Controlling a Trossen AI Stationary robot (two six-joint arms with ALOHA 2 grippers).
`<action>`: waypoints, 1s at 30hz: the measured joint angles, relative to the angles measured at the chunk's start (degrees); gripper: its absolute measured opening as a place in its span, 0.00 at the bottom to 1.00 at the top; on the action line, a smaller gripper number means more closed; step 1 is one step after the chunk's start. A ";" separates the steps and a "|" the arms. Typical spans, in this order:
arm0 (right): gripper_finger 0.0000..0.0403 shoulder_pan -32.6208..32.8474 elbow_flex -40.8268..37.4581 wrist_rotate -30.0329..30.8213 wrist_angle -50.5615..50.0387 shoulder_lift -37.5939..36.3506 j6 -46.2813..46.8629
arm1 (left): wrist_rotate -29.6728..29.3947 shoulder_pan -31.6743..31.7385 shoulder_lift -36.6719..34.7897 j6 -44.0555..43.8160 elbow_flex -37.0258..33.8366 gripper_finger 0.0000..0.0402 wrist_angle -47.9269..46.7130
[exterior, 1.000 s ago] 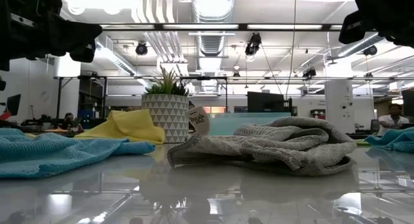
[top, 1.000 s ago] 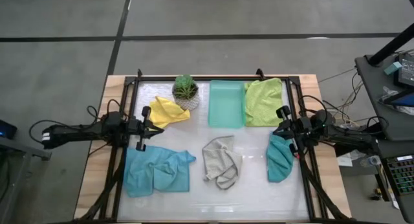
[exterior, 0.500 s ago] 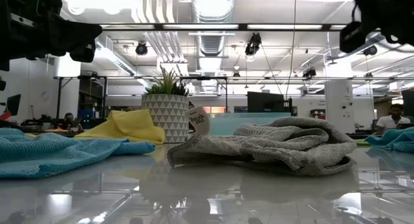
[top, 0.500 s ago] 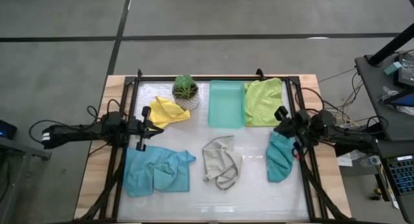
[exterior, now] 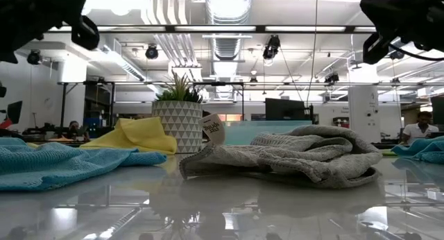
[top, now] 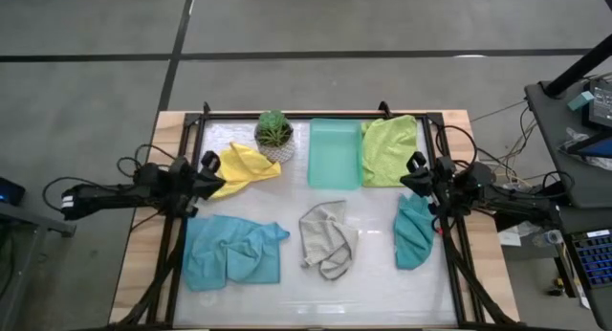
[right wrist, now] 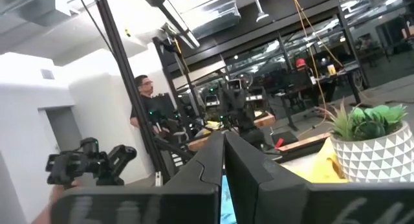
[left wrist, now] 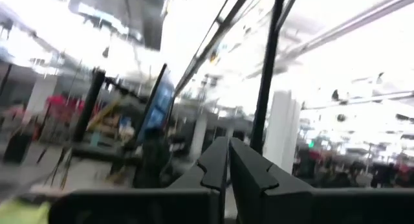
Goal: Fold microfiber towels
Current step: Fold the yellow microfiber cloth
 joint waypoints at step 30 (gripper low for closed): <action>0.02 0.00 0.00 10.05 2.10 0.17 -0.33 | -19.74 -0.01 19.48 1.00 7.18 0.01 7.33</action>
